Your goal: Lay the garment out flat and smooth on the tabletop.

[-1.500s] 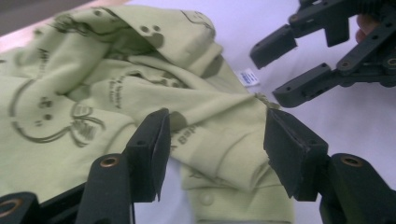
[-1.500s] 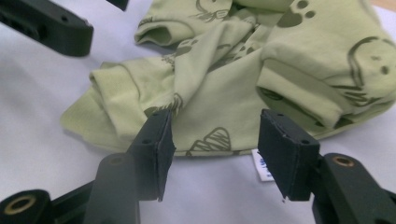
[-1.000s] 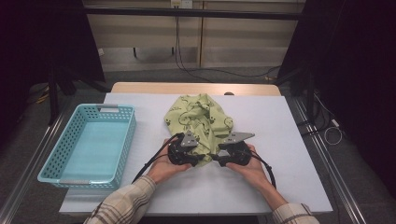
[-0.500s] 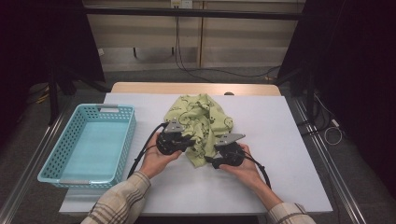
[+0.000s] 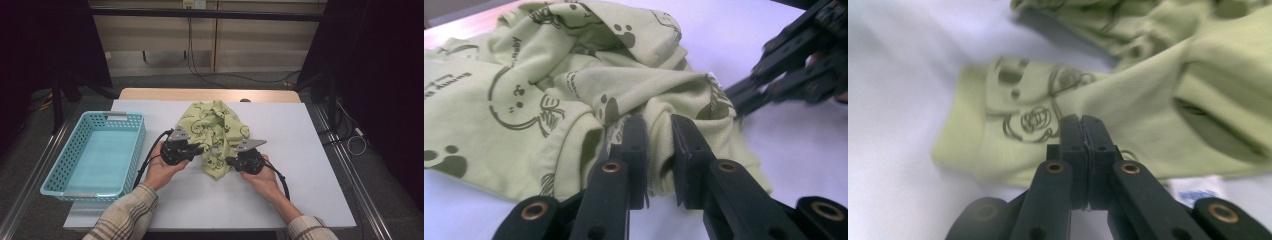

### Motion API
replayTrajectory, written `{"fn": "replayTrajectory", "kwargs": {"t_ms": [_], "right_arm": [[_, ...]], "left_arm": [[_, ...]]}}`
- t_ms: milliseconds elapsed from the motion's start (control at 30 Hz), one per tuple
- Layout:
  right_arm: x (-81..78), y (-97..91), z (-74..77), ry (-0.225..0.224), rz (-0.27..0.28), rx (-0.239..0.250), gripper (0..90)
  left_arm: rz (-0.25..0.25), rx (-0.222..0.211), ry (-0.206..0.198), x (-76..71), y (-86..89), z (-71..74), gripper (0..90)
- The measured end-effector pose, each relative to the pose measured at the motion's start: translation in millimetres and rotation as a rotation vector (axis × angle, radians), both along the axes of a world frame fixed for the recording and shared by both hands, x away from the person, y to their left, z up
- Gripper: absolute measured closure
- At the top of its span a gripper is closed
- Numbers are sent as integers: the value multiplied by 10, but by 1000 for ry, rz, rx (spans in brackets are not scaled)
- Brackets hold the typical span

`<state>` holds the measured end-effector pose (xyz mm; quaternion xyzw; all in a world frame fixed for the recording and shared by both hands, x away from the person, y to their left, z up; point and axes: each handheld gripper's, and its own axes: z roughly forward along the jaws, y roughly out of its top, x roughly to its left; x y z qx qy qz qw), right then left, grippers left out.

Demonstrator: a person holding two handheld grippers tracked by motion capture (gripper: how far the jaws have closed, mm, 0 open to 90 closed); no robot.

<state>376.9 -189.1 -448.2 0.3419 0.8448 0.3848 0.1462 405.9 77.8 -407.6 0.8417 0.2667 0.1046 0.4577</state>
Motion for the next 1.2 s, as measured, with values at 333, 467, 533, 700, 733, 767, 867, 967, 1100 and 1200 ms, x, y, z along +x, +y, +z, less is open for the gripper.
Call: {"fn": "replayTrajectory", "kwargs": {"t_ms": [333,467,533,700,733,767,867,967,1100,1200], "right_arm": [[-316,-567,338,-77,-50,92,898],[-477,-679,375,-83,-50,111,898],[-556,-699,394,-84,-44,115,898],[-764,-706,414,-81,-24,118,897],[-798,-705,411,-79,-20,120,897],[-850,-703,398,-73,-15,118,897],[-955,-684,348,-54,-2,122,897],[-1025,-642,331,-49,11,108,896],[-1005,-627,273,-30,5,86,890],[-963,-642,213,-11,8,77,817]], "left_arm": [[-32,-46,24,-227,141,140,779],[-63,-47,27,-375,187,136,779],[-74,-47,31,-449,197,131,779],[-107,-35,54,-614,207,90,779],[-123,-13,48,-642,222,87,778],[-125,-13,55,-668,229,73,778],[-123,-13,87,-736,265,29,777],[-141,5,97,-811,279,-16,777],[-152,37,115,-850,249,-118,762],[-140,42,82,-848,241,-142,707]]}}
